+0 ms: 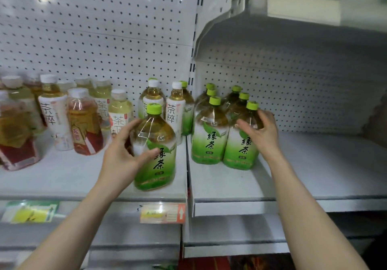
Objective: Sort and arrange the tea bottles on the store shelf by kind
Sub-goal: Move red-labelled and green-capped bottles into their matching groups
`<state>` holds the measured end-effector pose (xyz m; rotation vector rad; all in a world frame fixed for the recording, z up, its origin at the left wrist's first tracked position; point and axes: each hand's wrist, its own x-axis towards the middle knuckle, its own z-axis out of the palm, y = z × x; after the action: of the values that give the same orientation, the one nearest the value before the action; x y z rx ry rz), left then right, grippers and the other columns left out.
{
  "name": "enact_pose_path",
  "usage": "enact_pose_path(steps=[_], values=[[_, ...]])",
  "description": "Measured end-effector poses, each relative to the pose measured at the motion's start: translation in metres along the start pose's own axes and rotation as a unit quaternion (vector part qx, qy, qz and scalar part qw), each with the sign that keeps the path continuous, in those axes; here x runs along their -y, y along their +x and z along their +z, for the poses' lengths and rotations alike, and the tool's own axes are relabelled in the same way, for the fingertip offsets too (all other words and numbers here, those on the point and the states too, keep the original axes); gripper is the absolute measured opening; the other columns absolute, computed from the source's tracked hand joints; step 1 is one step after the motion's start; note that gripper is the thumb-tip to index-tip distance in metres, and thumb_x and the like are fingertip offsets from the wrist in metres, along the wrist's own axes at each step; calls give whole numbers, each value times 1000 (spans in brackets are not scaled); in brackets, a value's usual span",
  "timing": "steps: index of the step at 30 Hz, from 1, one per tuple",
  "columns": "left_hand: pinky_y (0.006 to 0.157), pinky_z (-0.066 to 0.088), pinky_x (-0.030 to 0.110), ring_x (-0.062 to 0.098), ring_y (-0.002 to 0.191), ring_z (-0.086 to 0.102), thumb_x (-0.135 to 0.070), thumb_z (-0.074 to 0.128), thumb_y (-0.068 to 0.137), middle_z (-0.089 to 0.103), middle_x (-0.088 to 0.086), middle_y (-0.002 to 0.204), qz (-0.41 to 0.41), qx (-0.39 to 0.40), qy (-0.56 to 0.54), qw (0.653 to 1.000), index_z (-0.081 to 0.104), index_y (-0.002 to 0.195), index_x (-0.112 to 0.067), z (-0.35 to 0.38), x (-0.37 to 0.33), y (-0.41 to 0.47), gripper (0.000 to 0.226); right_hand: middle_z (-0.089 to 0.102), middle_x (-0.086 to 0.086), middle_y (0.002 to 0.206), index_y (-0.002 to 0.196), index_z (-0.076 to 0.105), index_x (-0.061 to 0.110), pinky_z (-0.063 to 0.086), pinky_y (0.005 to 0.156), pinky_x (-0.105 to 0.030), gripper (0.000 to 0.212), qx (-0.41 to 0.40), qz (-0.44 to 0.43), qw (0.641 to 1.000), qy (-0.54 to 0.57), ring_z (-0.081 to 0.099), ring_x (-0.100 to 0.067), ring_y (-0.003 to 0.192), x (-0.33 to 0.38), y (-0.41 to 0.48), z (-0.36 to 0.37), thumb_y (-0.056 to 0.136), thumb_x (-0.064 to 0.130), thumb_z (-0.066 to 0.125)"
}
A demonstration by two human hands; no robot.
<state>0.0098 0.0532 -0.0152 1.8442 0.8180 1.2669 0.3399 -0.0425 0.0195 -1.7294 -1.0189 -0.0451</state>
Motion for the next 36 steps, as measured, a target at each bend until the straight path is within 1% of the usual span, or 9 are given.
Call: enact_pose_path(steps=[7,12,16,21,23,26,30,32,36], values=[[100,49,39,7,114,56,-20,83,67,57,-9,130,2,54,-3,999,44,143,-28,13,-11,7,86,37,-8,151,151,38,23,36,114,-49,99,59,23,997,-54,41,-28,137,-1,10,-2,71,74,65],[101,49,33,-3,116,54,-23,85,67,55,-22,128,9,71,-23,997,45,139,-33,20,-5,11,83,48,-2,137,141,44,21,42,106,-41,56,-129,-106,985,-52,47,-16,125,43,-40,23,95,51,54],[104,47,35,-6,117,53,-23,86,69,54,-25,127,32,112,-45,992,44,139,-31,37,-3,20,83,50,8,138,140,44,30,41,103,-33,59,92,-154,983,-27,48,-9,125,89,-75,76,92,64,44],[118,27,31,-2,141,31,-43,80,71,30,-18,155,21,283,-88,955,22,152,-39,28,-5,48,99,61,13,116,124,53,28,51,93,-38,35,73,-129,989,3,57,-4,106,89,-62,82,97,49,51],[118,23,32,0,143,26,-49,70,78,26,-17,157,26,232,-72,970,22,153,-37,20,-12,70,89,61,14,113,123,52,29,52,91,-39,31,76,-131,988,2,58,-4,103,86,-61,80,98,48,50],[117,26,39,14,144,29,-39,55,96,26,-4,160,79,104,78,988,22,154,-23,27,-28,113,69,57,14,113,123,50,31,50,90,-37,31,76,-137,988,-11,55,-3,102,87,-67,83,98,49,50],[108,33,37,29,137,40,-30,51,99,36,16,153,48,146,225,962,13,155,-7,60,-36,165,71,53,12,121,131,44,34,49,95,-41,41,92,-115,989,-23,53,-10,110,93,-72,90,95,55,49],[95,40,37,33,123,51,-28,57,96,52,20,136,32,150,240,958,23,150,-3,71,-30,178,68,50,12,118,129,44,34,48,95,-43,44,90,-109,989,-38,52,-12,110,92,-71,89,92,59,46],[72,38,26,27,102,58,-29,68,88,58,7,105,69,127,198,970,57,109,-9,73,-27,168,31,48,11,105,108,51,28,49,86,-38,33,93,-121,987,-49,52,-10,97,94,-69,76,89,55,50]])
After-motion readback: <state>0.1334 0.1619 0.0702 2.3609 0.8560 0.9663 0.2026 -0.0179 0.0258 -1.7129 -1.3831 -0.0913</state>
